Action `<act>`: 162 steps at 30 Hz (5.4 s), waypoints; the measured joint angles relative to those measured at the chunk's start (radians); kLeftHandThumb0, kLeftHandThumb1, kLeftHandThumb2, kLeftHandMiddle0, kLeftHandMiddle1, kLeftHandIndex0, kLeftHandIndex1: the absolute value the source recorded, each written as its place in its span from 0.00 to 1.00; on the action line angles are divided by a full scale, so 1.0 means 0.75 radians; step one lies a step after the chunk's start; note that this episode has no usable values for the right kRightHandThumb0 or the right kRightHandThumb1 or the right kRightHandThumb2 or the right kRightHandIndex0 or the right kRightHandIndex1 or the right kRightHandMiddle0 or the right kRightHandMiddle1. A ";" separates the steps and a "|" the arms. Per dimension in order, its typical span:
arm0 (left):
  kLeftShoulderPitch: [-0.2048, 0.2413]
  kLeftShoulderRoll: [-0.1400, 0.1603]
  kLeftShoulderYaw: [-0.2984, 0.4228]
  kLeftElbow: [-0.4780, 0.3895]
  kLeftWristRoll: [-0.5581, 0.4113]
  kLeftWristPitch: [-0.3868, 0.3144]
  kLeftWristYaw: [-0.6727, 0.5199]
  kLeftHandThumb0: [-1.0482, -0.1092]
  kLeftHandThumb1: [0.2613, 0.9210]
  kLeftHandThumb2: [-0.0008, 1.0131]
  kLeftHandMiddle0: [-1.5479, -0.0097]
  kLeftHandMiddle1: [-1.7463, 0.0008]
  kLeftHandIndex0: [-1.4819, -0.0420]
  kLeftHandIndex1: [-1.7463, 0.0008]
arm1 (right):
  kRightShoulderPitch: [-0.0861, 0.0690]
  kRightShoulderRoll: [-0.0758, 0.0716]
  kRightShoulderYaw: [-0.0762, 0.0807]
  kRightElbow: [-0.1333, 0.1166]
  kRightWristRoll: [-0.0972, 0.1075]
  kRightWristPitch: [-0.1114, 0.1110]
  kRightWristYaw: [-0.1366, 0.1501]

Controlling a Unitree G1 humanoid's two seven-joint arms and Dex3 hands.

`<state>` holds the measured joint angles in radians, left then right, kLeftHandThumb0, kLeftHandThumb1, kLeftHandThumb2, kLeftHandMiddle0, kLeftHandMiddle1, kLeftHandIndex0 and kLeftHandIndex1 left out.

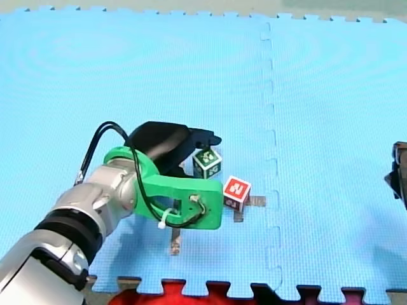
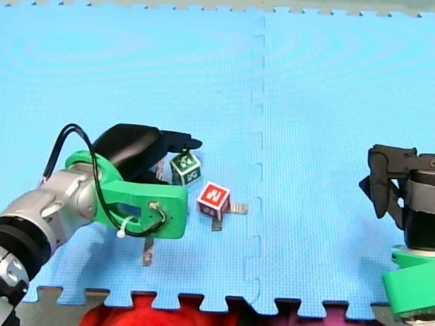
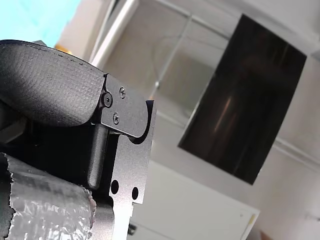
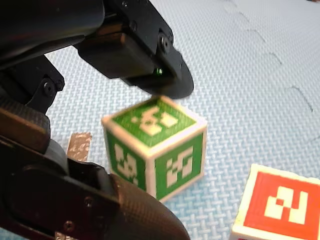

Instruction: Stack cube left

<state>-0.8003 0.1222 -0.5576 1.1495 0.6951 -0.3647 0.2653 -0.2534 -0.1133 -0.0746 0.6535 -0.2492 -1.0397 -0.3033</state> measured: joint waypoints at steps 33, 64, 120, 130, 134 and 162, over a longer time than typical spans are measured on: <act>0.015 0.080 0.022 -0.181 0.004 -0.084 0.074 0.65 0.84 0.01 0.35 0.00 0.13 0.91 | -0.001 0.008 -0.003 0.010 0.002 -0.031 0.012; 0.158 0.229 0.133 -1.029 -0.122 0.380 -0.813 0.64 0.82 0.00 0.34 0.00 0.13 0.96 | -0.008 0.018 -0.005 0.069 0.014 -0.035 0.017; 0.076 0.055 0.133 -0.316 -0.212 -0.154 -0.493 0.57 0.85 0.00 0.36 0.00 0.09 0.99 | -0.015 0.061 0.019 0.016 -0.092 0.042 -0.141; 0.069 0.060 0.130 -0.306 -0.201 -0.191 -0.464 0.56 0.84 0.00 0.36 0.00 0.10 0.99 | -0.018 0.059 0.027 0.041 -0.102 0.040 -0.161; 0.070 0.076 0.133 -0.390 -0.190 -0.190 -0.459 0.56 0.84 0.00 0.36 0.00 0.12 1.00 | -0.020 0.054 0.027 0.057 -0.106 0.037 -0.171; 0.109 0.115 0.142 -0.603 -0.185 -0.121 -0.543 0.59 0.82 0.00 0.36 0.00 0.12 1.00 | -0.055 0.040 0.034 0.117 -0.130 0.022 -0.233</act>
<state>-0.7188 0.2084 -0.4515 0.6976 0.5564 -0.4555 -0.1423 -0.2949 -0.0833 -0.0490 0.7411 -0.3468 -1.0234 -0.4783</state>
